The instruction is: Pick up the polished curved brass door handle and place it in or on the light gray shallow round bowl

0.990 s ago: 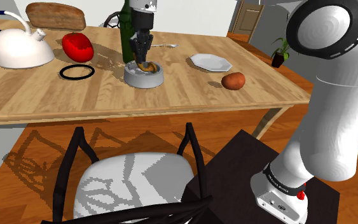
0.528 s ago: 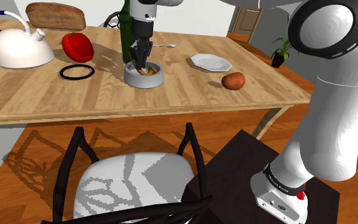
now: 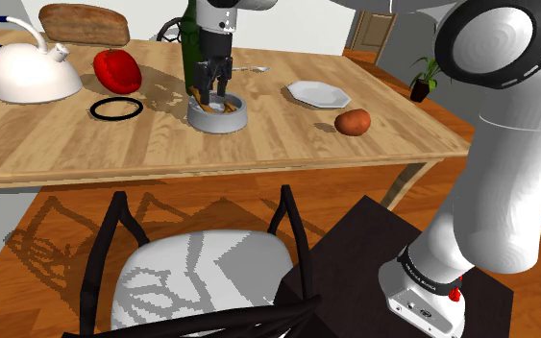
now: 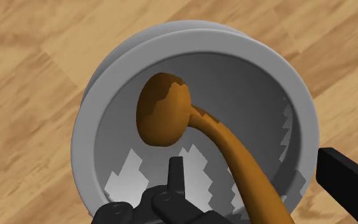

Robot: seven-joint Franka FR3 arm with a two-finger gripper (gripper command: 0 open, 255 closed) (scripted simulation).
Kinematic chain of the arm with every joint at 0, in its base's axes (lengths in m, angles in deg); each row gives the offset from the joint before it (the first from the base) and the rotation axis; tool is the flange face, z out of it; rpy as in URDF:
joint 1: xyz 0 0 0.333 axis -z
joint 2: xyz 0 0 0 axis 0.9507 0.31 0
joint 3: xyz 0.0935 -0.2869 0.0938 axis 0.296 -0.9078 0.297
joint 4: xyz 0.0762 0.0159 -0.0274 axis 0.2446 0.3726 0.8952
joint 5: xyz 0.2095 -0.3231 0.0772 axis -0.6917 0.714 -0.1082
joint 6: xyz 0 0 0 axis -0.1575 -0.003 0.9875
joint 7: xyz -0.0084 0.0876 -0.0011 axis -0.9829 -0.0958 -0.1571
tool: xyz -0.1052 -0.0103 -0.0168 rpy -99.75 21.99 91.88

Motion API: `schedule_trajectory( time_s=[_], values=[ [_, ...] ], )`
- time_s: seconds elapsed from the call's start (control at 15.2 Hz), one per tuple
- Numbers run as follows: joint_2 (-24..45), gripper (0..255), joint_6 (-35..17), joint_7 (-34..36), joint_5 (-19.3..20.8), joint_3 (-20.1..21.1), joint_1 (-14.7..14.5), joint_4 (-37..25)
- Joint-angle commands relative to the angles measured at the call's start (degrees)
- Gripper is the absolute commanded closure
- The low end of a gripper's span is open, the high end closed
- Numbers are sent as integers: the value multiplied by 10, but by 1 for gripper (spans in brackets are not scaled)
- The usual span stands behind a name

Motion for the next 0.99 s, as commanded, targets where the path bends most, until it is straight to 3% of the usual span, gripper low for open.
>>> schedule_trajectory(
  time_s=[0.0,0.13,0.4,0.92],
  values=[
    [0,0,0,0,0,0,0,0],
    [0,0,1,0,0,0,0,-1],
    [11,0,79,2,1,-1,3,-89],
    [11,0,79,2,1,-1,3,-89]
  ],
)
